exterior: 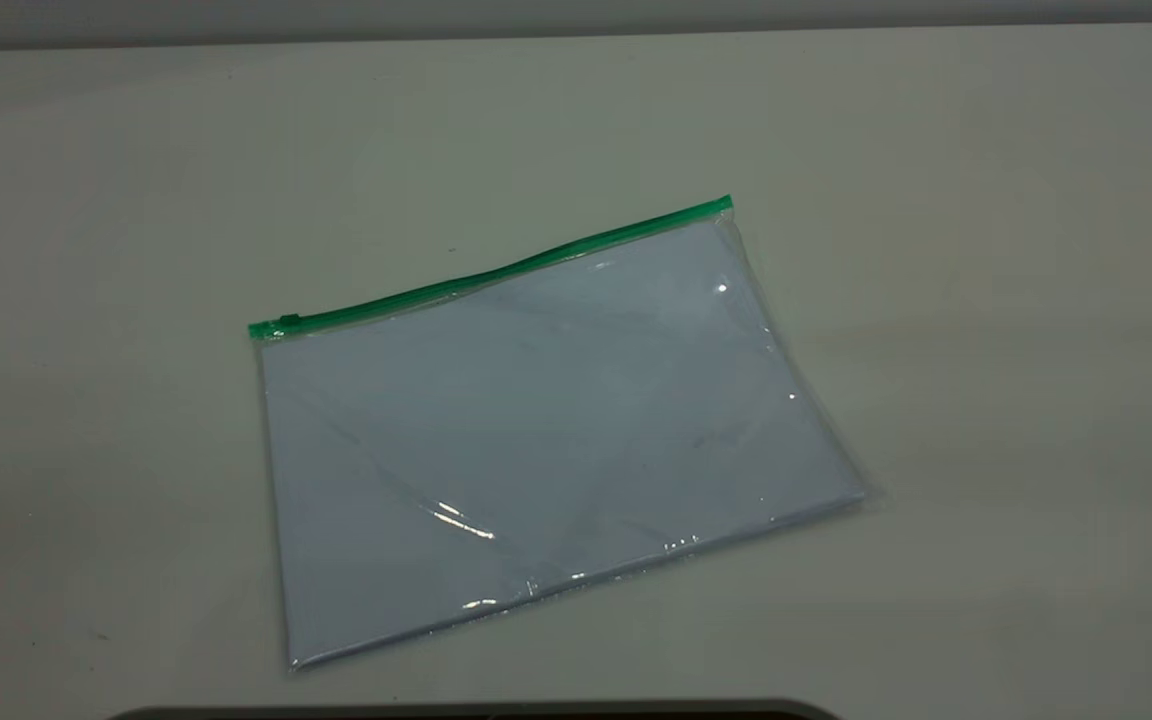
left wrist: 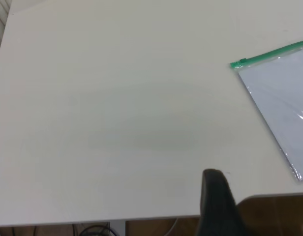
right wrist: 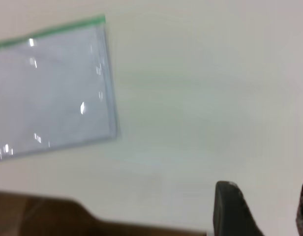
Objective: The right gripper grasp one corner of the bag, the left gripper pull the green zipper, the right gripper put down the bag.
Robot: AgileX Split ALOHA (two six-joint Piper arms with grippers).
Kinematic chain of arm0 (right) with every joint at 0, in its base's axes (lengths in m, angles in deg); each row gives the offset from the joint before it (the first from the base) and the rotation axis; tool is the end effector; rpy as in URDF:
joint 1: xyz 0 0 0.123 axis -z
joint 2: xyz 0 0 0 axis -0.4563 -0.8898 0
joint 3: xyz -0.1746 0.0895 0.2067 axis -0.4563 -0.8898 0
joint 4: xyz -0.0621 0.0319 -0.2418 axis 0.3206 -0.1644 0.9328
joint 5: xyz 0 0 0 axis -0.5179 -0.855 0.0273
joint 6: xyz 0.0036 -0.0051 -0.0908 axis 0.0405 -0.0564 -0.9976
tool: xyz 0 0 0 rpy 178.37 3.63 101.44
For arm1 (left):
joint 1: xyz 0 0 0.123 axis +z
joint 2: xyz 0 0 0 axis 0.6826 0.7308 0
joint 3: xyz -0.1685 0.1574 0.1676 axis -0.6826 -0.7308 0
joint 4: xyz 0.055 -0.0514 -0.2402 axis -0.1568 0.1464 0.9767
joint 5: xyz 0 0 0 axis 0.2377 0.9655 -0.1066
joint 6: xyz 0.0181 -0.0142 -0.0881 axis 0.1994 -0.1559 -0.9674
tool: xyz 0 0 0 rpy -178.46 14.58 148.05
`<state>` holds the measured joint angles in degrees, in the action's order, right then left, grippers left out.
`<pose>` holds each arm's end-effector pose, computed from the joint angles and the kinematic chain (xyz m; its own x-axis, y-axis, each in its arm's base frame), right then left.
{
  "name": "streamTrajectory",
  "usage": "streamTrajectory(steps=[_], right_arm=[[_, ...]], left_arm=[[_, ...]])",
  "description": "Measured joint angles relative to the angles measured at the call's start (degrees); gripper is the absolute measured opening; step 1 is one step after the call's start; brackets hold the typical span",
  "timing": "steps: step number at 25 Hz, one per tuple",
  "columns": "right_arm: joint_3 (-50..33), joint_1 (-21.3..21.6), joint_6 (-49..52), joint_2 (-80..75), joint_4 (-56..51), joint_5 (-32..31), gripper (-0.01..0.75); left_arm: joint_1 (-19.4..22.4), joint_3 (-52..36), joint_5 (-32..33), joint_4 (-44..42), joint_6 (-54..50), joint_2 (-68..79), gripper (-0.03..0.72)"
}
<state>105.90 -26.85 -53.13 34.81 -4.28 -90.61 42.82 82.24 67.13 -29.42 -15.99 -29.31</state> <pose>0.0010 0.0125 0.2705 -0.5840 -0.0355 -0.8110 -0.1283 0.9905 0.0490 -0.0090 -0.0005 0.2681 -0.5085 0.0523 -0.8595 0.0347 0.9986 0.0402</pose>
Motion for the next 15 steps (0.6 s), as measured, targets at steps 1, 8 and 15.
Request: streamTrajectory(steps=[1, 8, 15], right_arm=[[0.0, 0.0, 0.0, 2.4, 0.0, -0.2, 0.361], [0.0, -0.3, 0.0, 4.8, -0.3, -0.9, 0.361], [0.0, -0.3, 0.0, 4.8, -0.4, -0.9, 0.361]], left_arm=[[0.0, 0.0, 0.1, 0.0, 0.0, 0.0, 0.511], [0.0, 0.0, 0.2, 0.0, 0.1, 0.0, 0.511], [0.1, 0.0, 0.2, 0.0, 0.2, 0.0, 0.511]])
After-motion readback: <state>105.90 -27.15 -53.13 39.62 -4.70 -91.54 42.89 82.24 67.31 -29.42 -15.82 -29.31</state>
